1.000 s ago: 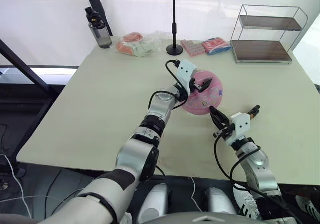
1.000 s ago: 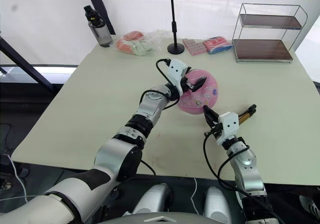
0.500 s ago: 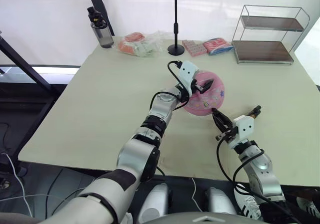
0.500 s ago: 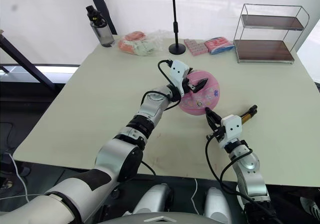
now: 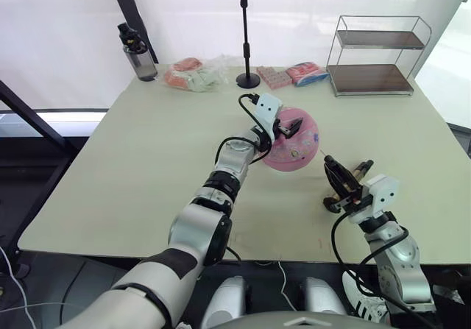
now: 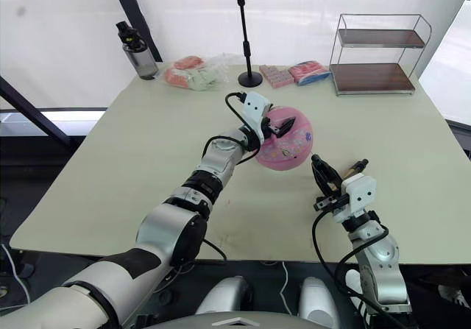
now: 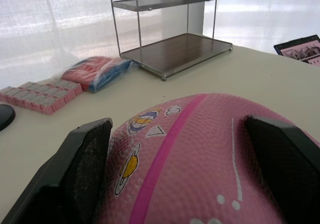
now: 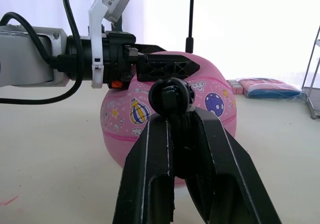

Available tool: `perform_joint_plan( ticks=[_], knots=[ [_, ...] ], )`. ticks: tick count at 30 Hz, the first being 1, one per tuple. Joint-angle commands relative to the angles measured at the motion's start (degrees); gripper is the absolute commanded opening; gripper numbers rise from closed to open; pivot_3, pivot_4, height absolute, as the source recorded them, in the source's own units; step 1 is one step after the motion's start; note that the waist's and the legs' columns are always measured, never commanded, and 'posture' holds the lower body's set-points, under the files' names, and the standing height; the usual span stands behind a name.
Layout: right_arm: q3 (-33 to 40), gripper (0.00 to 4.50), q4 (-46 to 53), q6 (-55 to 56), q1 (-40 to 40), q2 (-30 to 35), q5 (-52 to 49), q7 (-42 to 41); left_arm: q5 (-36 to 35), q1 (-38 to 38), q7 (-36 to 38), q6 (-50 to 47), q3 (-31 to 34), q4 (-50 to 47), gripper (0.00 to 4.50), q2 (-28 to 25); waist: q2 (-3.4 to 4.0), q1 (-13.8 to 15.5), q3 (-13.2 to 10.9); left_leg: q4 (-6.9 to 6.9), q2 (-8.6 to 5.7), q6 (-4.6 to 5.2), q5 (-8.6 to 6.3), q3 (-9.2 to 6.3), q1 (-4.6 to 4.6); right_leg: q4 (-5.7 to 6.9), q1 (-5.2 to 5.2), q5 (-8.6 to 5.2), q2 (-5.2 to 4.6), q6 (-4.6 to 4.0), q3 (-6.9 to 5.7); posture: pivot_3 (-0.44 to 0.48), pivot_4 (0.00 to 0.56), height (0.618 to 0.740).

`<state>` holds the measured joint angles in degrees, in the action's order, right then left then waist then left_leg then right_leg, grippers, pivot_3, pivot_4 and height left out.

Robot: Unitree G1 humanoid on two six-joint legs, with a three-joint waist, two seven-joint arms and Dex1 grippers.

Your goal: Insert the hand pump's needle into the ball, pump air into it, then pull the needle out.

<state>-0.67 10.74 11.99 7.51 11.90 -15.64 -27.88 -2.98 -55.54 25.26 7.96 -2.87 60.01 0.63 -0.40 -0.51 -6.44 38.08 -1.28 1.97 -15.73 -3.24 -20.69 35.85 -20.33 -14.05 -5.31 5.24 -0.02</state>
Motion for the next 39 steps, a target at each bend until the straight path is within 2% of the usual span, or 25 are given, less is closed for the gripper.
perform_joint_plan(
  ticks=[1,13,17,19,28,39],
  knots=[
    [1.43,0.04,0.47,1.23,-1.81,0.16,0.57,1.08,2.40,4.15,0.37,-4.20,-1.19,7.93,4.50,0.84,0.00,0.03,0.00,0.00,0.00,0.00,0.00,0.00,0.00,0.00,0.00,0.00,0.00,0.00,0.00,0.000,0.150,0.740],
    [2.66,0.04,-5.12,2.24,-5.85,0.29,2.10,2.03,-1.67,-0.86,6.57,-7.99,1.85,-0.53,4.50,0.84,-0.06,0.35,-0.56,-0.01,-0.06,-0.01,0.00,-0.10,-0.22,0.00,-0.14,0.00,-0.06,-0.02,-0.09,0.000,0.150,0.740],
    [2.70,0.04,-6.11,2.55,-6.53,0.31,2.05,1.96,-3.91,-3.13,7.73,-11.45,3.15,-5.89,4.50,0.94,0.04,0.68,-1.18,0.00,-0.09,-0.01,0.01,-0.13,-0.60,0.01,-0.49,0.15,-0.06,-0.24,-0.11,0.000,0.150,0.740],
    [2.98,0.04,-6.66,2.52,-6.99,0.45,1.94,2.00,-4.72,-3.65,8.34,-13.13,3.40,-8.75,4.50,0.91,0.09,0.82,-1.29,0.10,-0.11,-0.03,0.02,-0.16,-1.09,0.09,-0.93,0.18,-0.06,-0.27,-0.12,0.000,0.150,0.740],
    [3.95,0.04,-8.38,2.17,-7.82,1.65,2.04,2.11,-8.28,-3.20,10.50,-21.61,3.60,-23.48,4.50,-0.24,0.22,1.20,-2.35,0.21,-0.12,-0.42,0.27,-0.15,-2.07,0.15,-1.86,0.23,-0.06,-0.31,-0.13,0.000,0.150,0.740],
    [4.74,0.04,-8.60,1.18,-6.84,4.30,2.18,1.03,-11.95,0.41,13.23,-31.20,3.15,-38.84,4.50,-4.44,0.29,0.50,-2.73,0.15,-0.12,-0.53,0.33,-0.10,-2.18,0.23,-2.05,0.22,-0.05,-0.32,-0.06,0.000,0.150,0.740]
  ],
)
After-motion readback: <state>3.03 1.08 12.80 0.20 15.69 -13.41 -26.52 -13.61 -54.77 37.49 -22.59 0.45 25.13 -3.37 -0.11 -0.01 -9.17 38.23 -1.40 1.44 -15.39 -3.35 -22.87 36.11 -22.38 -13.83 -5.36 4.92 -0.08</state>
